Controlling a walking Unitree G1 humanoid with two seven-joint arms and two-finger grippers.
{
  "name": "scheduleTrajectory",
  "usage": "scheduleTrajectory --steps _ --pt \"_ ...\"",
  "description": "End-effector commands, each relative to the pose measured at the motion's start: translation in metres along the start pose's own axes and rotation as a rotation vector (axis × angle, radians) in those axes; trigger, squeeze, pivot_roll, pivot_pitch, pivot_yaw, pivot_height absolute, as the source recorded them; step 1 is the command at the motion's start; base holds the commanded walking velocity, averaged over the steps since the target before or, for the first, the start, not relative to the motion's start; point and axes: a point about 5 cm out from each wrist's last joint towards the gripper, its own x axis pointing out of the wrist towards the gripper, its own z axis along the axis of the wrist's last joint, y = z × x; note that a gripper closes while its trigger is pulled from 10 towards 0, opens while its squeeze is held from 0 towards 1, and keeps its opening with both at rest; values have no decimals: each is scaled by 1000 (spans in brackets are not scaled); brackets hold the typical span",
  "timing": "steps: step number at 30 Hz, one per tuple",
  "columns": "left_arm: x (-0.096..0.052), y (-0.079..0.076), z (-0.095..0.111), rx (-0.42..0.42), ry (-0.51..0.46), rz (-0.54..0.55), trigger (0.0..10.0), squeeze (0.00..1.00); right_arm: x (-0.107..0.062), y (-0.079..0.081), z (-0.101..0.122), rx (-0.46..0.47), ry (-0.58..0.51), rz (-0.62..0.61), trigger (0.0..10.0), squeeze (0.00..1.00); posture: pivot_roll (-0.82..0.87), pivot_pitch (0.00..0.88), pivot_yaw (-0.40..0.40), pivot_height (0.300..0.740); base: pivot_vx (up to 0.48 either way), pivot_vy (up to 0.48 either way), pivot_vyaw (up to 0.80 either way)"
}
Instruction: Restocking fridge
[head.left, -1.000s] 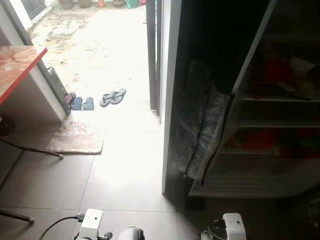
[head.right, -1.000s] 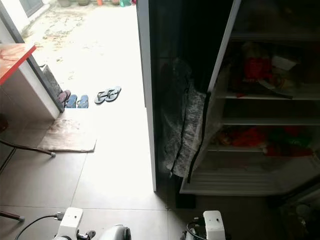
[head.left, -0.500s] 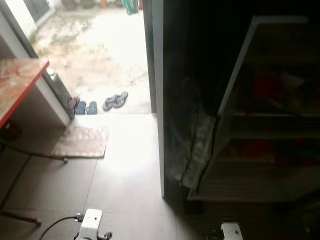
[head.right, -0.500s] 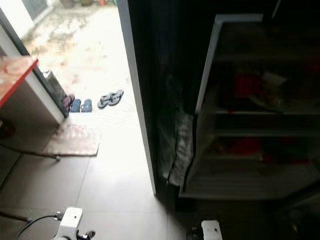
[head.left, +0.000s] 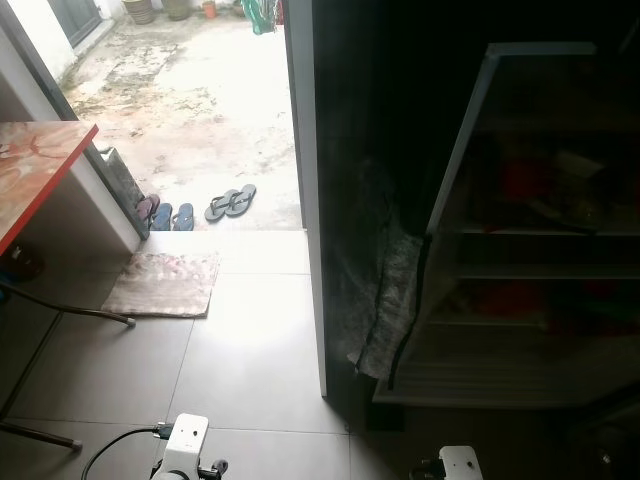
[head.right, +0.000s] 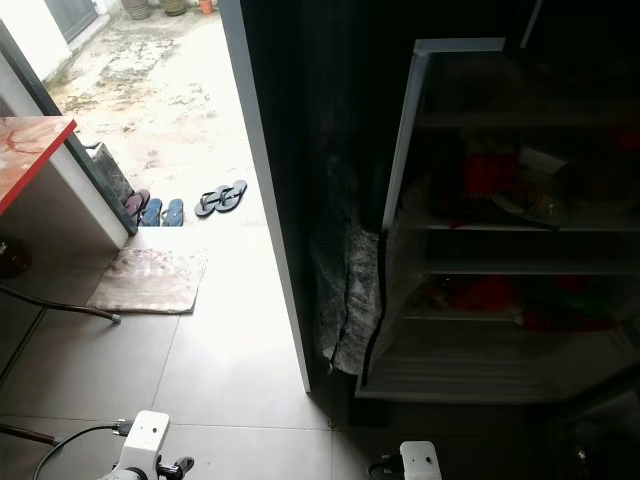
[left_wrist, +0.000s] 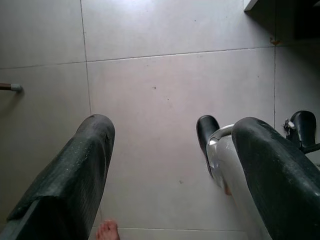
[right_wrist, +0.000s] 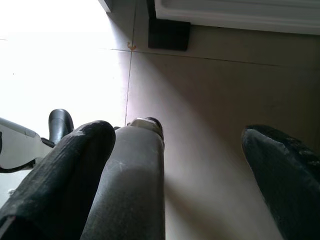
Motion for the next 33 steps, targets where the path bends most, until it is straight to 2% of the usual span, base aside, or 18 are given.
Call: scheduleTrajectory --steps 1,9,30,33 --pt "-2 3 -7 18 27 5 10000 0 -1 3 -7 4 23 7 10000 0 28 69 44 740 0 480 0" --pt "-2 2 -7 30 26 1 10000 0 -1 3 -8 19 31 4 10000 0 28 73 45 740 0 480 -125" --pt "-2 2 -11 36 39 -1 10000 0 0 6 -8 19 45 6 10000 0 24 89 49 740 0 0 -766" --pt "-2 1 -11 36 41 -2 10000 0 -1 5 -8 17 46 6 10000 0 26 89 50 740 0 356 -763"
